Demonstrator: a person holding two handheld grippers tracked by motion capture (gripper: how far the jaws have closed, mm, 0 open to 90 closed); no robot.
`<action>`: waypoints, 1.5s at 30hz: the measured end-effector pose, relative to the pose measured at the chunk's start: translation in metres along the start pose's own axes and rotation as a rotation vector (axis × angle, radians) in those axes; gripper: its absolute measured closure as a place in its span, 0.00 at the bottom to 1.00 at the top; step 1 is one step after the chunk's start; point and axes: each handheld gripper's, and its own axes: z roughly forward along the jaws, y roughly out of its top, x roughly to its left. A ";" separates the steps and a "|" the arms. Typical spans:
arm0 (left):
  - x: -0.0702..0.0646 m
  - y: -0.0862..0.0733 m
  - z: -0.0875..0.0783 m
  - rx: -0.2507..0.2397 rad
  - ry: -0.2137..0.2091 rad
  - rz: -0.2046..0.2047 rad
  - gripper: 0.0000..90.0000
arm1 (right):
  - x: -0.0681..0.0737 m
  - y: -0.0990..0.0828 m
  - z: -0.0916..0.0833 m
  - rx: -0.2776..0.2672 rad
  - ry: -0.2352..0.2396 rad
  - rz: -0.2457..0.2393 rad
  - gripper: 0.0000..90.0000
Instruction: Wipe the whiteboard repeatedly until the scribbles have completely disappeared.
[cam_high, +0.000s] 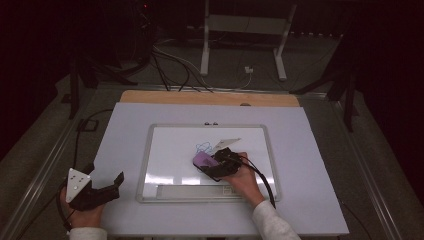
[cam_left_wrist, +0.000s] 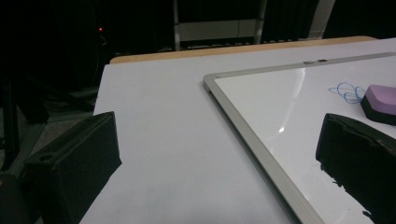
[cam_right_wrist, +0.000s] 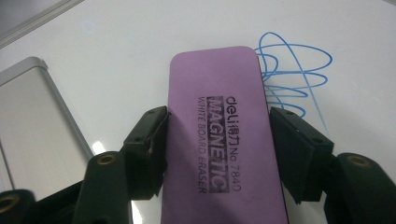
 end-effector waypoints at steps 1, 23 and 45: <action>0.000 0.000 0.000 0.001 -0.001 -0.001 0.01 | 0.001 0.000 0.000 0.001 -0.004 -0.001 0.45; 0.000 0.000 0.001 0.006 -0.002 0.003 0.01 | 0.008 0.008 0.002 0.032 -0.093 -0.036 0.46; -0.001 0.000 0.001 0.006 -0.001 -0.001 0.01 | 0.009 0.008 0.005 0.036 -0.039 -0.012 0.46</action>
